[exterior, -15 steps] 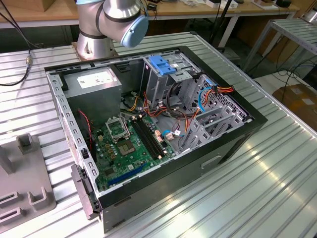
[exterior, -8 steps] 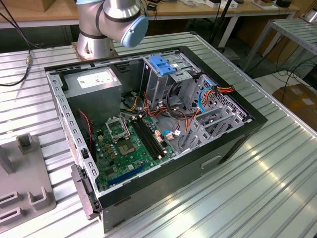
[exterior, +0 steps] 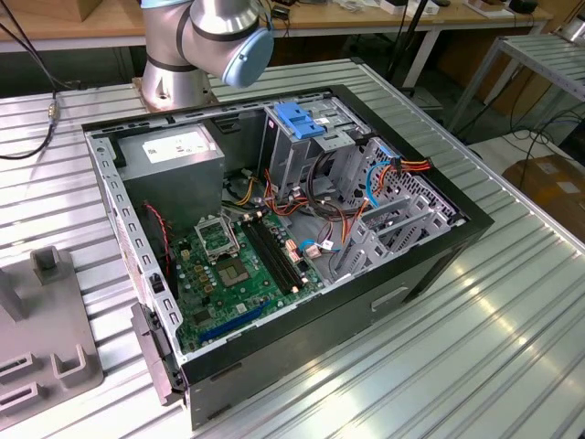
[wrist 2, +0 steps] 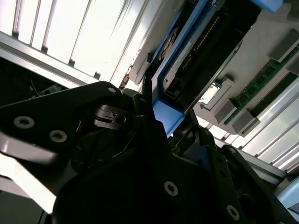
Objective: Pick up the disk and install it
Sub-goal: 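Pick up the disk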
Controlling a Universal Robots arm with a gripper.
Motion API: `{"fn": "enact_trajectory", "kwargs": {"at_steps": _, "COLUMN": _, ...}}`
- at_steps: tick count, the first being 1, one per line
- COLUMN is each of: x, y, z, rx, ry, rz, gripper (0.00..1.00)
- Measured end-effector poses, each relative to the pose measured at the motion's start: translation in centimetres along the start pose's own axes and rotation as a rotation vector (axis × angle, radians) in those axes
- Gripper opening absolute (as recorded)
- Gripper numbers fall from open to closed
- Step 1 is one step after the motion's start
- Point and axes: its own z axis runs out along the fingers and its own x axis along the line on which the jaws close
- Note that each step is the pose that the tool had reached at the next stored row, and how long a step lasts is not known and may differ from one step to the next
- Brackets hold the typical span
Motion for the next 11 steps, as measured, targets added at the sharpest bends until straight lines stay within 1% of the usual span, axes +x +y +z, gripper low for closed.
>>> {"fn": "enact_trajectory", "kwargs": {"at_steps": 10, "x": -0.03, "y": 0.00, "z": 0.03, "rx": 0.0000, "ry": 0.0001, "rz": 0.000, "gripper": 0.43}}
{"fn": "enact_trajectory", "kwargs": {"at_steps": 11, "x": -0.03, "y": 0.00, "z": 0.04, "rx": 0.0000, "ry": 0.0002, "rz": 0.000, "gripper": 0.36}}
